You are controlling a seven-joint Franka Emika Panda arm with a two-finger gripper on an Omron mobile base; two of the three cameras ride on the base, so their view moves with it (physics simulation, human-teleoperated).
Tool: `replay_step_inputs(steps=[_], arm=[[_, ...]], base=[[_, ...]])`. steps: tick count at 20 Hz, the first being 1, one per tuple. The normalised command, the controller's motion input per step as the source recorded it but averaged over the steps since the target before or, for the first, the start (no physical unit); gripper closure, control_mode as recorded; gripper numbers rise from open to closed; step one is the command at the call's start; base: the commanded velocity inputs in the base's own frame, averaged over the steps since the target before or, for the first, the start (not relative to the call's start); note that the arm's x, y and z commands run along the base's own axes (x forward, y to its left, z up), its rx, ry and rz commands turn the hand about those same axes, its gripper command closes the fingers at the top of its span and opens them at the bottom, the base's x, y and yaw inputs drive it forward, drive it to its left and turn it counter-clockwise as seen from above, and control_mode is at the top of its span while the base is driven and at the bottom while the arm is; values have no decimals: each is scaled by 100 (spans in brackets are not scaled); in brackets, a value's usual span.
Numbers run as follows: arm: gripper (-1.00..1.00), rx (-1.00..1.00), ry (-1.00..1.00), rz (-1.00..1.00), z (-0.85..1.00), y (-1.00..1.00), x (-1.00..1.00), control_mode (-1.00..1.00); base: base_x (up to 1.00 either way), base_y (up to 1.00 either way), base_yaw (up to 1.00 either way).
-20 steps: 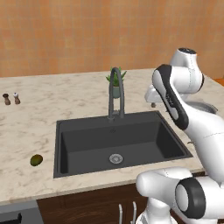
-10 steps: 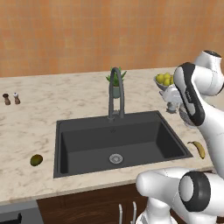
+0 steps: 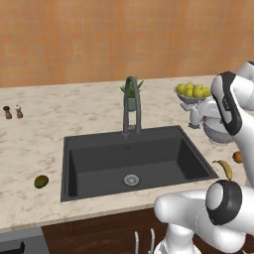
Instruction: Put the colander in the sink, put the mango, peach, banana in the colander, and turn on the sink faucet and pour water over the colander.
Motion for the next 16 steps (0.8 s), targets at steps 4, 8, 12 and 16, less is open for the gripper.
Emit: replay_step_inputs(steps=[4,8,12,16], arm=[[-100,0,0,-9,-27,-65,13,-100],[-100,0,0,-21,-35,-84,0,-100],[-100,0,0,-23,-27,-71,1,-100],[-100,0,0,-21,-21,-69,9,-100]], base=[[0,0,0],[0,0,0],[0,0,0],[0,0,0]])
